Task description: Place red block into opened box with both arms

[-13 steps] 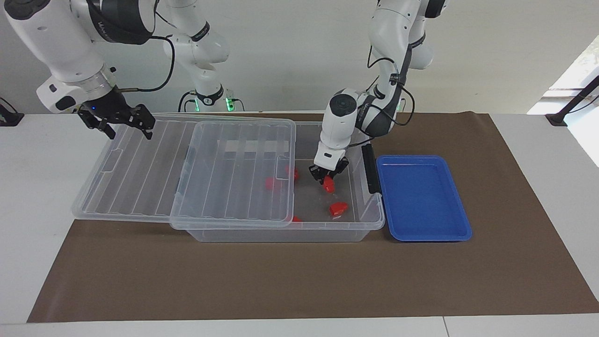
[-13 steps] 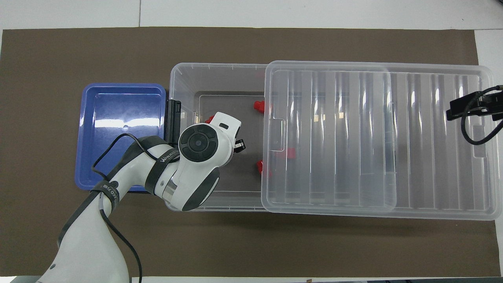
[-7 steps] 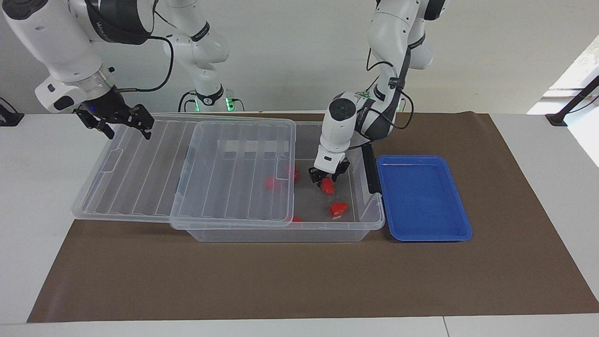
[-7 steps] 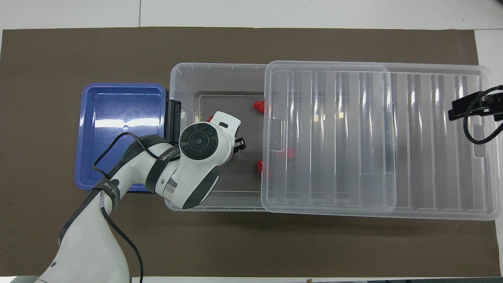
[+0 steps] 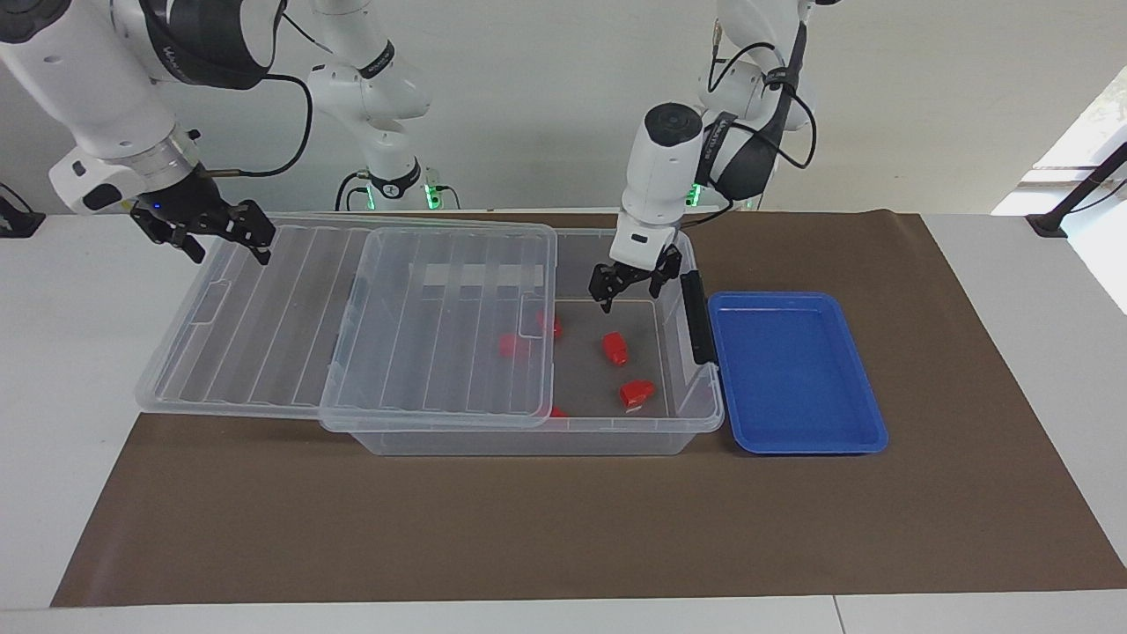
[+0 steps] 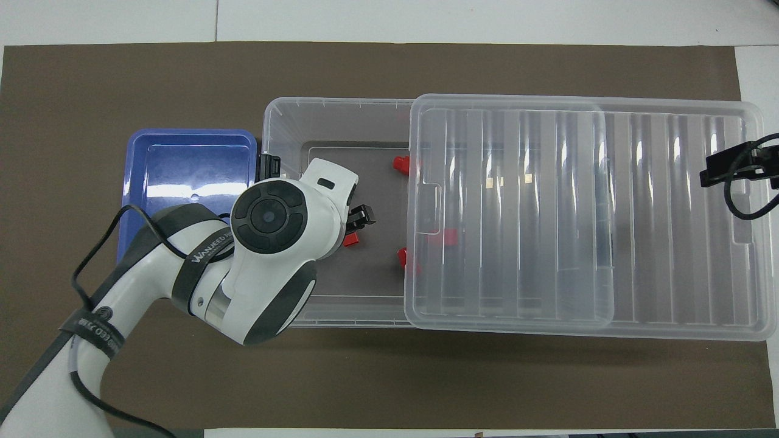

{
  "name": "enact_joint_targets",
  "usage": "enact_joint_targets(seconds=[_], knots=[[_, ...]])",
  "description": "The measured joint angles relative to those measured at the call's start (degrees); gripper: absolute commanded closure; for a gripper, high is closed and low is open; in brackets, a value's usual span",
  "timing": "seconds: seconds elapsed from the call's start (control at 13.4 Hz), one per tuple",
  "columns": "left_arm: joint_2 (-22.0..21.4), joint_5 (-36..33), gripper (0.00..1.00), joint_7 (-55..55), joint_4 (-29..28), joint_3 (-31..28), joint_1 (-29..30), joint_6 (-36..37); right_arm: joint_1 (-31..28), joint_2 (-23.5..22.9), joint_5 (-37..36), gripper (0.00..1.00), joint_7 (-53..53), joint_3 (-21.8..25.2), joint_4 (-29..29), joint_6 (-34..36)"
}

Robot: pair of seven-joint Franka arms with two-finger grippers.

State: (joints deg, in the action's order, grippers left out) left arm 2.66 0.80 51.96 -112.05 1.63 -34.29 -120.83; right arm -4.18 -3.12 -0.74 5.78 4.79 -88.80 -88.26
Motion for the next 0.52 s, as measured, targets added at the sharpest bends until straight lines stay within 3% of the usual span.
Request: enact_joint_targets(seconds=[0.3, 0.52], knots=[[-4.24, -0.06, 0.00, -12.70, 0.00, -0.31, 5.67, 2.62, -0.74, -0.08, -0.09, 0.97, 10.25, 7.69, -2.03, -3.69], [-4.80, -0.08, 0.00, -27.71, 0.00, -0.57, 13.48, 3.12, -1.57, -0.44, -0.09, 1.00, 16.54, 11.04, -5.82, -7.58]])
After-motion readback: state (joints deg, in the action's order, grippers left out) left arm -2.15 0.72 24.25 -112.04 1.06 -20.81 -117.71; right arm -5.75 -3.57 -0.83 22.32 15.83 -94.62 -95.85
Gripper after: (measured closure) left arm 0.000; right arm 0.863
